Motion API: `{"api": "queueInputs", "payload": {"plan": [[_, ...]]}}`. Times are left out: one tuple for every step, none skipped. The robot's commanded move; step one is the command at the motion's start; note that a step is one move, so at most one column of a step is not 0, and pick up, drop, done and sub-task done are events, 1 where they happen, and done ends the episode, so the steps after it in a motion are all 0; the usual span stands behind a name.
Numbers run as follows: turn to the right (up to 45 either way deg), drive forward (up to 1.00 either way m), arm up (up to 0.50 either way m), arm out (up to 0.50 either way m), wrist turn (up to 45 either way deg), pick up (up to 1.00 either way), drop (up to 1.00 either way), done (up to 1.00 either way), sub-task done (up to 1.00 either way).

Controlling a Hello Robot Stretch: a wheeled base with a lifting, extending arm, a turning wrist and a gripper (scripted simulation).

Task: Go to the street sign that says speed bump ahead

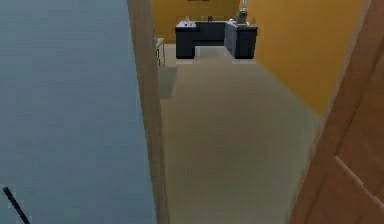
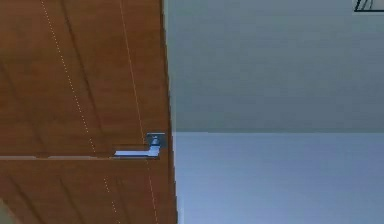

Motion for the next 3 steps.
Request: {"api": "queueInputs", "payload": {"plan": [[18.0, 0.00, 0.00, 0.00, 0.0, 0.00, 0.00, 0.00, 0.00], [0.0, 0.90, 0.00, 0.00, 0.0, 0.00, 0.00, 0.00, 0.00], [-45.0, 0.00, 0.00, 0.00, 0.0, 0.00, 0.00, 0.00, 0.00]]}}
